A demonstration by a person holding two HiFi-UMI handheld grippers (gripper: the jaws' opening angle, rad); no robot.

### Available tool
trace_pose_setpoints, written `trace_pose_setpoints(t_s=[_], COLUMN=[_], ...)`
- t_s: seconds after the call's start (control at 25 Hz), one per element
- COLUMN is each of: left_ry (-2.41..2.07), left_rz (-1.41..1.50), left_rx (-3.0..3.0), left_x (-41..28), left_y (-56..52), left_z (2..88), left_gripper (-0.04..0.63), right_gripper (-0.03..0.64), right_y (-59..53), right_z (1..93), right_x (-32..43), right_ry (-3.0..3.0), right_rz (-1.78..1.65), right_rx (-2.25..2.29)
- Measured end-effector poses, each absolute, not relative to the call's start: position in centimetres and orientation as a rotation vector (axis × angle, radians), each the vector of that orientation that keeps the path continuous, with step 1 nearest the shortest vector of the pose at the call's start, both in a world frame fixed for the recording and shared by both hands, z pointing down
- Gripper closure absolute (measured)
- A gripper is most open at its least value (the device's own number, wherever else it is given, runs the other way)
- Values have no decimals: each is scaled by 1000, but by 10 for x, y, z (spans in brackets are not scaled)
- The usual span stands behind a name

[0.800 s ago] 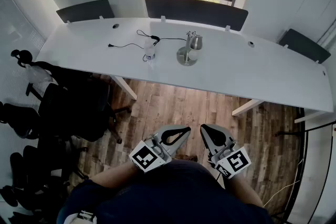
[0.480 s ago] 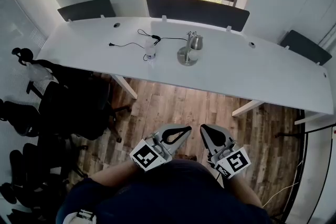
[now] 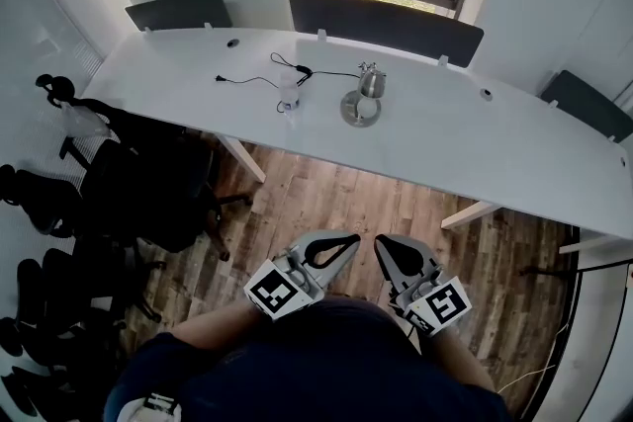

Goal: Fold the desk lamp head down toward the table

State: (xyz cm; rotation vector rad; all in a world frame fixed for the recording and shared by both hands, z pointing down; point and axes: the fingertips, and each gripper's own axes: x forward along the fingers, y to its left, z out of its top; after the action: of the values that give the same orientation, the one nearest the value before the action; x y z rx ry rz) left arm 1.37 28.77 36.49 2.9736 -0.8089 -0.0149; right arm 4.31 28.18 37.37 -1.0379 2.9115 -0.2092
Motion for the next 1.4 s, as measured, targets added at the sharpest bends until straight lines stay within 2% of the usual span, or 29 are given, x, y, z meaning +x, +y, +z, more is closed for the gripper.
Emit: trace_pose_setpoints(t_s=[0.36, 0.72, 1.16, 1.4], left_ry=[-915, -831, -778, -782], left_rz=[-16, -47, -128, -70], left_rx=[2957, 3020, 3024, 3002], left_x=[29, 29, -30, -49], left_y=[260, 176, 32, -37], left_z=[380, 386, 367, 385], left_gripper=[589, 589, 589, 589], right_gripper=[607, 607, 607, 607], right_y=[255, 180, 52, 1], right_z=[386, 396, 363, 344], right_x=[65, 59, 31, 29], right_ry=[2954, 2970, 2909, 2852], right_rz=[-231, -224, -222, -175], right_rx=[-957, -1021, -1210, -1324])
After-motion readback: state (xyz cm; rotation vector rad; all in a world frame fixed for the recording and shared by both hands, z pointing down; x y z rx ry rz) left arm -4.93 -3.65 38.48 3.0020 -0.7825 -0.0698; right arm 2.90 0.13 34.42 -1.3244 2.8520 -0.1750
